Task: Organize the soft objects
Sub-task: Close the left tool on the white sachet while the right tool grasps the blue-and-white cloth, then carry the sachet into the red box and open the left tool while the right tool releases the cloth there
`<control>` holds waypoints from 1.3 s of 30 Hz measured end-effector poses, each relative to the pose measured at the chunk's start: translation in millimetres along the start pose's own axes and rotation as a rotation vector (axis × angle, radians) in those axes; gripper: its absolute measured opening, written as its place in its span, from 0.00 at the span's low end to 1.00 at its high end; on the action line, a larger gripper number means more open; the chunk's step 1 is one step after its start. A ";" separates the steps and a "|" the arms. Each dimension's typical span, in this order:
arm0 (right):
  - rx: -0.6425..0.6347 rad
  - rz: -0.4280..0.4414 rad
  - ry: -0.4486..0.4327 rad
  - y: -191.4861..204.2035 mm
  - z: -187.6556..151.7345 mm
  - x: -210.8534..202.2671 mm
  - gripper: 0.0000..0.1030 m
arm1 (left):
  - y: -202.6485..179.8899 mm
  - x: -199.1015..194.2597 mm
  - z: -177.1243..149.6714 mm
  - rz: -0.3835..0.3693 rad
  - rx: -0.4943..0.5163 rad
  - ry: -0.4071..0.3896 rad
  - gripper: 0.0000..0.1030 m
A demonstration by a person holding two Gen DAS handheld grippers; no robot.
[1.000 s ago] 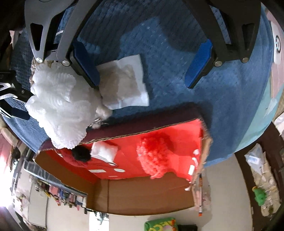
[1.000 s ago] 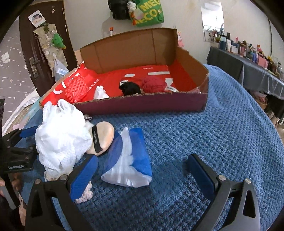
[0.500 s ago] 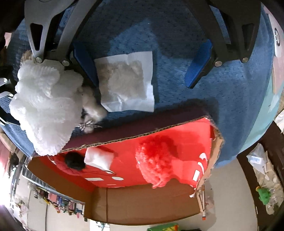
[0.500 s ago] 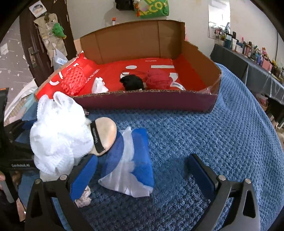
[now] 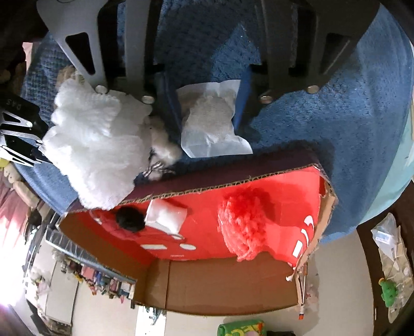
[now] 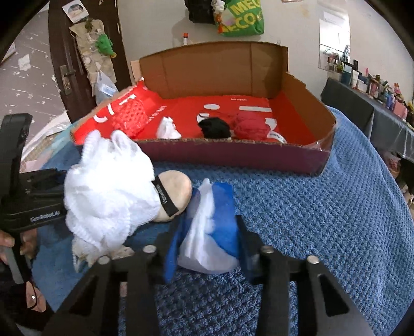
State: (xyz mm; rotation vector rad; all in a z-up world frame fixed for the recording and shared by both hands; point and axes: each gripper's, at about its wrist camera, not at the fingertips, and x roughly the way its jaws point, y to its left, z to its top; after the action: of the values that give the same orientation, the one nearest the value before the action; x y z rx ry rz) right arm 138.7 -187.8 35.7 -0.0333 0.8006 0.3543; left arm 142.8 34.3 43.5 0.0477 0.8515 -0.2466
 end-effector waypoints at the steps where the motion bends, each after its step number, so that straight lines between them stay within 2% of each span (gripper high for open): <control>1: 0.005 0.008 -0.008 -1.7 0.4 -3.1 0.36 | 0.1 -3.1 -0.1 -0.006 -0.001 -0.005 0.32; 10: 0.006 -0.009 -0.086 -7.0 10.9 -31.8 0.36 | -5.8 -30.1 3.1 0.000 0.020 -0.071 0.32; 19: 0.020 0.004 -0.094 -9.7 13.2 -35.0 0.36 | -7.0 -40.3 7.3 0.002 0.026 -0.095 0.32; 24: 0.010 0.019 -0.118 -10.9 25.1 -38.6 0.36 | -8.6 -44.9 29.8 -0.006 0.055 -0.121 0.32; 28: -0.013 0.031 -0.141 -12.8 53.9 -36.5 0.36 | -14.2 -36.7 64.0 -0.041 0.092 -0.124 0.32; 32: -0.036 0.040 -0.142 -19.5 93.8 -21.3 0.36 | -25.1 -16.1 106.2 -0.099 0.136 -0.094 0.32; 35: -0.060 0.028 -0.133 -25.8 129.1 -3.7 0.36 | -34.7 5.4 132.3 -0.102 0.173 -0.060 0.32; 39: -0.084 0.000 -0.067 -33.4 164.8 30.9 0.36 | -42.6 38.3 155.9 -0.095 0.201 0.007 0.32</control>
State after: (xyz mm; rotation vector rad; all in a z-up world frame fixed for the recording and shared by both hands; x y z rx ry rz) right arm 284.1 -183.2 125.6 -0.0995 0.7192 0.3876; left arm 272.2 -36.4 120.0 0.1960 0.8346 -0.4204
